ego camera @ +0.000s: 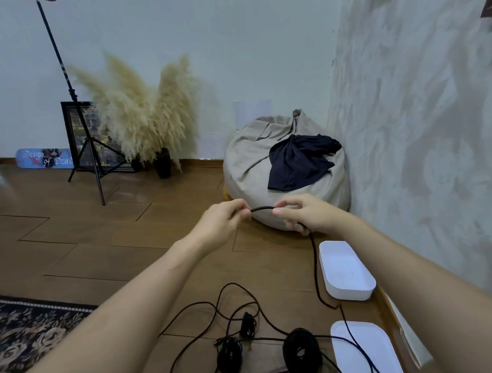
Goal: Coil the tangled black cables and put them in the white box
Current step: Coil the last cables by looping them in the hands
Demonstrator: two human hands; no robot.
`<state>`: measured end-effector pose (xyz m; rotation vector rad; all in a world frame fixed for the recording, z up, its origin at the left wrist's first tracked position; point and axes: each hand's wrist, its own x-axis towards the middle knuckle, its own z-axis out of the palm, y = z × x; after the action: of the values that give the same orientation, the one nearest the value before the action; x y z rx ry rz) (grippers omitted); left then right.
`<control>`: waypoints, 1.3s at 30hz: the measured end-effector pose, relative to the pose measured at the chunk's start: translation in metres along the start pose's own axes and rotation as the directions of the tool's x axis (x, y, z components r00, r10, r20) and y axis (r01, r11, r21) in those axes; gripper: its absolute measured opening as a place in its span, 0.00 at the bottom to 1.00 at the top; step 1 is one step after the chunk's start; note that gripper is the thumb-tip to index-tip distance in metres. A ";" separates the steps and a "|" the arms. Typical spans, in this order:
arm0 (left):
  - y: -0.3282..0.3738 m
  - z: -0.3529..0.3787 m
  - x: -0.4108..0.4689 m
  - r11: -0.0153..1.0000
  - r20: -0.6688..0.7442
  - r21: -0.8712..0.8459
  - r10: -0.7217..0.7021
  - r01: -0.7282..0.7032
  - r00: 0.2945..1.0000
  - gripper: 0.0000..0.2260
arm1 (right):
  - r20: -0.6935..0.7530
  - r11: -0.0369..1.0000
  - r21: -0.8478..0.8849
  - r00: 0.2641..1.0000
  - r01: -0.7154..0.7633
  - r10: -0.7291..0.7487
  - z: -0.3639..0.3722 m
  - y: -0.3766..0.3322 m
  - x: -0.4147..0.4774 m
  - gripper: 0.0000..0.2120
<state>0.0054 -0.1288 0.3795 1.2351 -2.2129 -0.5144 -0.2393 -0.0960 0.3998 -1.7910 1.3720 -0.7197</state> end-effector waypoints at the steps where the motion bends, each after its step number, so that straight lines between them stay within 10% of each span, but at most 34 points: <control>1: 0.000 0.002 0.000 1.000 0.016 -0.021 0.003 -0.003 1.000 0.09 | -0.003 0.994 -0.090 0.998 0.055 -0.056 0.000 -0.004 0.001 0.10; 6: -0.026 -0.009 -0.006 0.992 0.056 0.012 -0.125 0.125 0.991 0.12 | -0.391 0.971 -0.238 0.915 0.001 -0.097 -0.030 0.007 -0.001 0.13; 12: -0.018 0.003 -0.004 0.998 0.111 0.011 -0.067 0.066 0.992 0.13 | 0.027 0.970 -0.243 1.000 0.009 -0.002 -0.006 -0.007 -0.009 0.06; 18: -0.027 0.000 -0.008 0.982 0.112 -0.092 -0.154 0.164 0.982 0.14 | -0.345 0.918 -0.395 0.931 -0.030 -0.118 -0.025 0.004 0.003 0.13; 24: -0.008 -0.001 -0.006 0.956 0.118 -0.277 -0.063 0.093 0.991 0.14 | -0.023 0.928 -0.366 0.996 0.071 -0.086 0.010 -0.013 -0.002 0.07; 29: -0.006 0.004 -0.009 0.932 0.116 -0.339 -0.090 0.125 0.989 0.14 | -0.295 0.900 -0.436 0.945 0.001 -0.144 0.000 -0.009 0.006 0.11; 35: 0.006 0.013 -0.010 0.905 0.176 -0.404 -0.065 0.132 0.982 0.15 | -0.043 0.902 -0.421 0.991 0.094 -0.124 0.013 -0.012 0.000 0.08; 39: 0.009 0.013 -0.006 0.884 0.176 -0.441 -0.084 0.155 0.981 0.14 | -0.246 0.884 -0.465 0.951 0.053 -0.187 0.008 -0.013 0.003 0.10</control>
<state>-0.0057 -0.1182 0.3725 1.1079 -1.9779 -1.1382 -0.2250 -0.0956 0.4063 -2.2210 1.7420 -0.7943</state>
